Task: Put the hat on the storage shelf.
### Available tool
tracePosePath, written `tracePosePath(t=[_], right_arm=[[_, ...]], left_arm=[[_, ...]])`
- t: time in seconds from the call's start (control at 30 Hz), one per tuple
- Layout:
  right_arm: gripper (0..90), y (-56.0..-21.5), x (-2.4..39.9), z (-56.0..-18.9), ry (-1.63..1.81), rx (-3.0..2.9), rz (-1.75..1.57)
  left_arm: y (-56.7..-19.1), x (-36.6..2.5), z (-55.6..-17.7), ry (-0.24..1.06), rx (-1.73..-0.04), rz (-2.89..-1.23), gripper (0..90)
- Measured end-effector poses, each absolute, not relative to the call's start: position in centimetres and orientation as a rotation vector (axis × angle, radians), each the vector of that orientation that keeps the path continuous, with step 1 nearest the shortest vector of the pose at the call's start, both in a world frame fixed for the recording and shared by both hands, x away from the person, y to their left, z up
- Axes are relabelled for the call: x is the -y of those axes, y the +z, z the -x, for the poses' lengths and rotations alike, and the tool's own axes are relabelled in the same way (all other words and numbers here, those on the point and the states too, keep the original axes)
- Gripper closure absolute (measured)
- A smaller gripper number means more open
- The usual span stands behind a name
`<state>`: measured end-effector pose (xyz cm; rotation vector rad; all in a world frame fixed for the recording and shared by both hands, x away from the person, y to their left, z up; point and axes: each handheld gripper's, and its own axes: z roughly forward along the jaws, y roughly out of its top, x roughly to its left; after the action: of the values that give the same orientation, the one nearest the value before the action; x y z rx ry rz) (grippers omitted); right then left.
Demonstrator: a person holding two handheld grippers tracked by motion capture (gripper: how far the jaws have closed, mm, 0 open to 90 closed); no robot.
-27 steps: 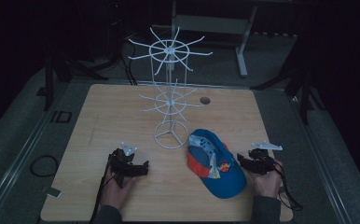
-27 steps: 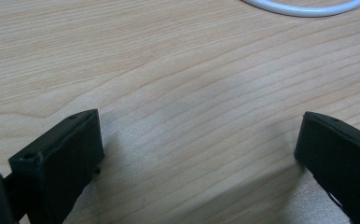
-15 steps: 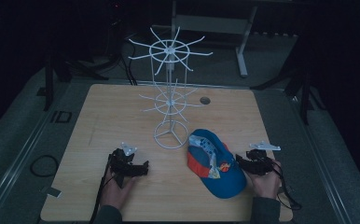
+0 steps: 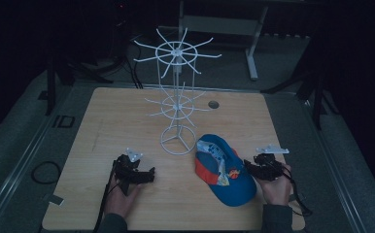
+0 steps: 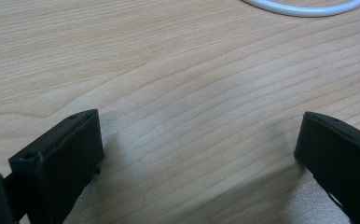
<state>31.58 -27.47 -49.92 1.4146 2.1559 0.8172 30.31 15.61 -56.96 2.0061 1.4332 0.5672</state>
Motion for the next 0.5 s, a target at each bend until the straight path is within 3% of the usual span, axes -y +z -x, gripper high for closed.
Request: tracePosePath(t=[0.5], right_arm=[[52.6, -48.2, 26.4, -31.6, 0.842, -2.297, -1.305]], left_arm=[[-57.0, -15.6, -30.3, 0.567, -1.434, -1.999, 1.4]])
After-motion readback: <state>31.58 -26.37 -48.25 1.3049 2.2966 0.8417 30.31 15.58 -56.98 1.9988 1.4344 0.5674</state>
